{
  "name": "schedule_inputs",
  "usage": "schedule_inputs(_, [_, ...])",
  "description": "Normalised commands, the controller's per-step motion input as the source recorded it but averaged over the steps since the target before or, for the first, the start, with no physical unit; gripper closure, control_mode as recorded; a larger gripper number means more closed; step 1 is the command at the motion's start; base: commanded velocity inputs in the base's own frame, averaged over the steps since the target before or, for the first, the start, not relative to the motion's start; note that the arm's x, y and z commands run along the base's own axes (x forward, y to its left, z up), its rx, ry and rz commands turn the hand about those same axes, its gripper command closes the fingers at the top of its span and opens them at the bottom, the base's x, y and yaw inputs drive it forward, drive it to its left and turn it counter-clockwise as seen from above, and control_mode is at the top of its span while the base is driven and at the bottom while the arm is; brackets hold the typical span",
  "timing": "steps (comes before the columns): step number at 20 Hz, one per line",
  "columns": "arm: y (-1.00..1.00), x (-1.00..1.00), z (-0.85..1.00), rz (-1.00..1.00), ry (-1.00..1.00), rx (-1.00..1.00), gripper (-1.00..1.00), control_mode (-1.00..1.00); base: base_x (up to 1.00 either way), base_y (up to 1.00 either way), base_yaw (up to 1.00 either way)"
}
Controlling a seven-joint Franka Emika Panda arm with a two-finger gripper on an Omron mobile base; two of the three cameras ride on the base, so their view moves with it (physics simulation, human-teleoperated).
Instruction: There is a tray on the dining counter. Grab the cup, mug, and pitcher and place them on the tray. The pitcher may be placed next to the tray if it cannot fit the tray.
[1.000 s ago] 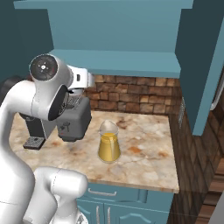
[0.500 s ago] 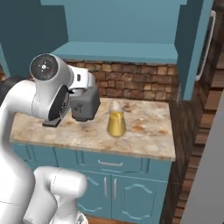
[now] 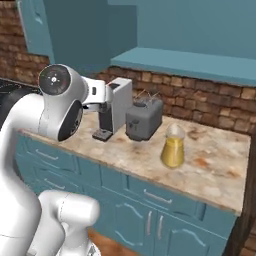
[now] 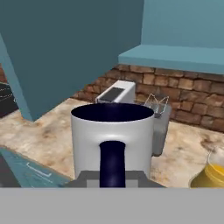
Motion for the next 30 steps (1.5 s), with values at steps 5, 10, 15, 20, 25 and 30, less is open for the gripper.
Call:
schedule_inputs(5, [0.00, 0.00, 0.00, 0.00, 0.00, 0.00, 1.00, 1.00, 0.16, 0.15, 0.83])
schedule_inputs(10, [0.00, 0.00, 0.00, 0.00, 0.00, 0.00, 1.00, 1.00, 0.01, 0.02, 0.94])
schedule_inputs(15, [0.00, 0.00, 0.00, 0.00, 0.00, 0.00, 1.00, 1.00, 0.05, 0.04, 0.92])
schedule_inputs(20, [0.00, 0.00, 0.00, 0.00, 0.00, 0.00, 1.00, 1.00, 0.21, 0.16, 0.85])
schedule_inputs(25, [0.00, 0.00, 0.00, 0.00, 0.00, 0.00, 1.00, 1.00, 0.56, 0.26, 0.46])
schedule_inputs(30, [0.00, 0.00, 0.00, 0.00, 0.00, 0.00, 1.00, 1.00, 0.98, 0.46, -0.08])
